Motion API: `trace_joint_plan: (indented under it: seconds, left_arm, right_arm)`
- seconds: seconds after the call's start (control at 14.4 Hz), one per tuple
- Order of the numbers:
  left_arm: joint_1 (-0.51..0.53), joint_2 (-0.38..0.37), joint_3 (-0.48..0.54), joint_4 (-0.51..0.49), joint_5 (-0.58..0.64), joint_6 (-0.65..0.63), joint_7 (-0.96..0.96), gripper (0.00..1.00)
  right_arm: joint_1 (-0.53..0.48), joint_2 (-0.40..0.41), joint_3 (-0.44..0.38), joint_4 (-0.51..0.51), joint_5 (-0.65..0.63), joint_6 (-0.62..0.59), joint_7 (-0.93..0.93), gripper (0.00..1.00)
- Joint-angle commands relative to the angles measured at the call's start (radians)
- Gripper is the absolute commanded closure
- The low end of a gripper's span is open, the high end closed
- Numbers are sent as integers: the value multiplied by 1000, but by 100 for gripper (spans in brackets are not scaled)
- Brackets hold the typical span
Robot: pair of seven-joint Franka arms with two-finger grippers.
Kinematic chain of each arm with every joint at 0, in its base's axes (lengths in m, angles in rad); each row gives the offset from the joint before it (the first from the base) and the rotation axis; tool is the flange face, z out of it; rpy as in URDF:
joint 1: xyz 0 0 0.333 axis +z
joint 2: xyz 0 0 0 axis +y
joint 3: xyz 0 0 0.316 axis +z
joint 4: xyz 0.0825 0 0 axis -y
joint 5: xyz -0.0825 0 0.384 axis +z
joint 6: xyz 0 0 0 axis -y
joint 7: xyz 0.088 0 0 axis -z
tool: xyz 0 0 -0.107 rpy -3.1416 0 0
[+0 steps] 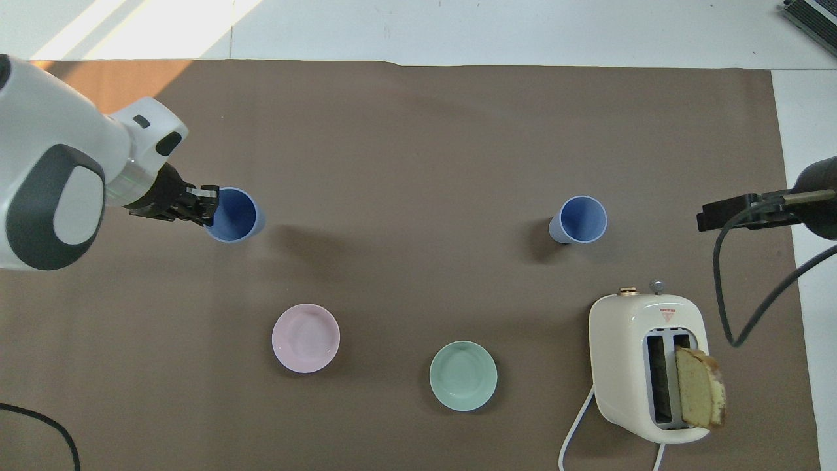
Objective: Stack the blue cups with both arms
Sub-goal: 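Slide the blue cup with the left gripper toward the table center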
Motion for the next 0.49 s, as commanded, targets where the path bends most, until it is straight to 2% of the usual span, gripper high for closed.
trace_joint_plan:
  seconds: [0.0,0.21,0.42]
  left_arm:
    - [-52,-2,17,-57,-19,105,-47,100]
    - [-66,43,17,-70,-34,194,-40,100]
    - [-68,75,17,-70,-37,230,-32,100]
  right_arm:
    - [-14,-19,7,-24,3,17,-23,0]
    - [-14,-19,7,-24,3,17,-23,0]
    - [-14,-19,7,-24,3,17,-23,0]
